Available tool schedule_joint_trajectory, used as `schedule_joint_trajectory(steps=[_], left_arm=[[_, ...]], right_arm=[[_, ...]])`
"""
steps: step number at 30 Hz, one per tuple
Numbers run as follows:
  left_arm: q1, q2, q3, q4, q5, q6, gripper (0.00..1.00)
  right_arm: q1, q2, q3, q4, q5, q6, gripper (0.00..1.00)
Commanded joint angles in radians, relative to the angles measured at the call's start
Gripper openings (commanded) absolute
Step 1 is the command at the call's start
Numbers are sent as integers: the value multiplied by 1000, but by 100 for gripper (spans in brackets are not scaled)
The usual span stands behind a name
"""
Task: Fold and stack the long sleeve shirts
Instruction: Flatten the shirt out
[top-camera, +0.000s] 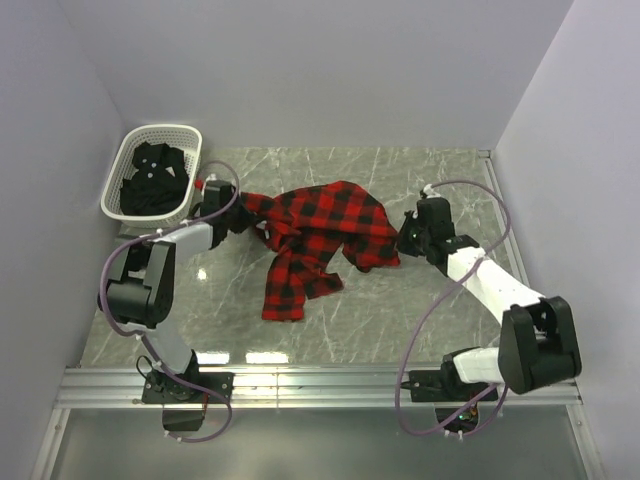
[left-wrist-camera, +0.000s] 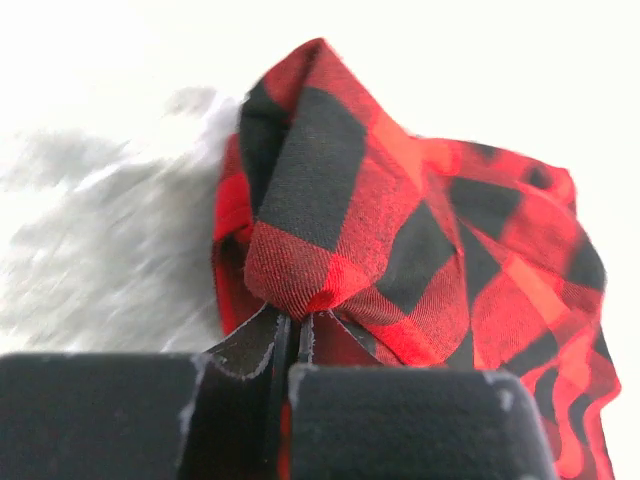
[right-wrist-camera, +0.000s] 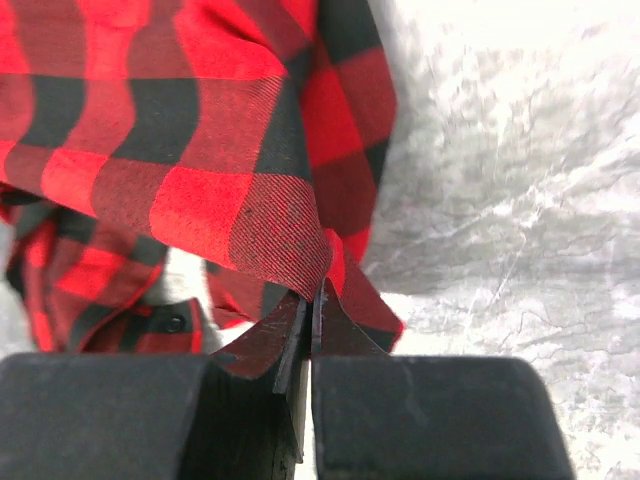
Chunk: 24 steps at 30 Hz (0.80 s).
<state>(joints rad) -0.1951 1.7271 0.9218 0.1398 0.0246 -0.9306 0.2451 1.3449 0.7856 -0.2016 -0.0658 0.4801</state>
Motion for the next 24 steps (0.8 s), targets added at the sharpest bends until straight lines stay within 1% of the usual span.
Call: schedule_joint_trajectory(steps=[1,4,6,10,13,17,18,20,21,22,23,24], left_arm=[[48,-23,144,-48,-34,131,0],[54,-35,244,-127,9,229,0],[59,-49,284,-173,30,257,0],[66,-58,439,-246,109,315,0],[71,-44,555,-285,156,345,0],[86,-12,716,-319,189,365,0],[92,-5,786,-324,192,365,0],[111,26,860,-335,213,352,0],[117,37,929,-339,221,345,0],[121,55,962,-344,231,326,0],[131,61,1020,-353,251,311,0],[135,66,1041,-353,264,311,0]], right_arm=[[-30,-94,66,-33,125,2,0],[-30,-124,118,-70,144,-17,0],[-29,-135,153,-87,161,-26,0],[-30,-142,220,-107,216,-46,0],[-29,-115,312,-122,257,-67,0],[-32,-73,476,-105,319,-132,0],[-30,-53,504,-99,352,-147,0],[-36,-33,594,-85,377,-195,0],[-40,-12,624,-79,388,-213,0],[-43,-3,653,-76,394,-242,0],[-44,16,712,-81,396,-268,0],[-44,20,742,-85,396,-268,0]])
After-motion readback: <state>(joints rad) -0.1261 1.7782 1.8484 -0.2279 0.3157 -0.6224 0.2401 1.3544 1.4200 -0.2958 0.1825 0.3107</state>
